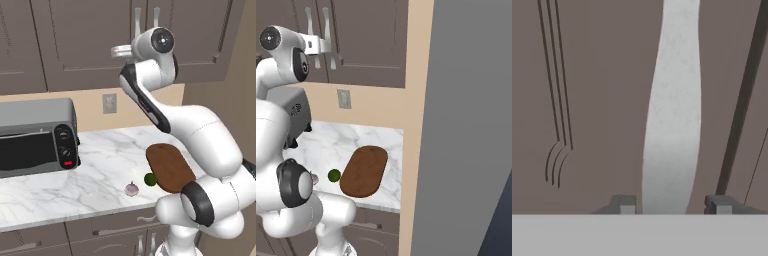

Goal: Open the cabinet. Place the bowl and condiment on the counter. Then place the lime and garlic on the cutting board.

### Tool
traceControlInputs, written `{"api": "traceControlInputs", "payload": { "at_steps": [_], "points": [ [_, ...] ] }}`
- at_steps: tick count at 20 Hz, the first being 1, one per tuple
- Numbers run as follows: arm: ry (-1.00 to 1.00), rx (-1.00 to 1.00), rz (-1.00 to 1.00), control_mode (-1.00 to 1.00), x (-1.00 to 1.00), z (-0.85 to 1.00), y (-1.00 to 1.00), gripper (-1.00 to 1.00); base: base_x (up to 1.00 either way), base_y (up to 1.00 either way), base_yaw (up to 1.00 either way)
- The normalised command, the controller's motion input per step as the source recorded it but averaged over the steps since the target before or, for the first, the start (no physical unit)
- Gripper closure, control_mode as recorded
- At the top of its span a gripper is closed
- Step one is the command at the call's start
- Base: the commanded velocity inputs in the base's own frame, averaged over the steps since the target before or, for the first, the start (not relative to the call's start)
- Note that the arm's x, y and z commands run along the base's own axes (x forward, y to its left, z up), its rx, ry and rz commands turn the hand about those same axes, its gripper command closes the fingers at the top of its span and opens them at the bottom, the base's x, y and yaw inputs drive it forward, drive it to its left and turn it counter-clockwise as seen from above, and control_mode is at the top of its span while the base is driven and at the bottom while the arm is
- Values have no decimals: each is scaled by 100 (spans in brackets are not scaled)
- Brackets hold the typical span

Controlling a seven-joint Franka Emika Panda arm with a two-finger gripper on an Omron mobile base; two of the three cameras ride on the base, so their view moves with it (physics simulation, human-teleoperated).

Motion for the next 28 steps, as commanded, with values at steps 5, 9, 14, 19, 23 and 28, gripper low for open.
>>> {"api": "traceControlInputs", "payload": {
  "at_steps": [5, 9, 14, 19, 23, 28],
  "points": [
    [0, -1, 0, -100, 56, -27, 82, 100, 0, 0, 0],
    [0, -8, -5, -100, 35, -23, 89, 100, 0, 0, 0],
    [0, -14, -11, -100, 31, -20, 100, 100, 0, 0, 0],
    [0, -3, -2, -100, 41, -31, 44, 100, 0, 0, 0],
    [0, 14, 23, -100, 31, -67, 0, 100, 0, 0, 0],
    [0, 6, 29, -100, 19, -70, 30, 100, 0, 0, 0]
  ]
}}
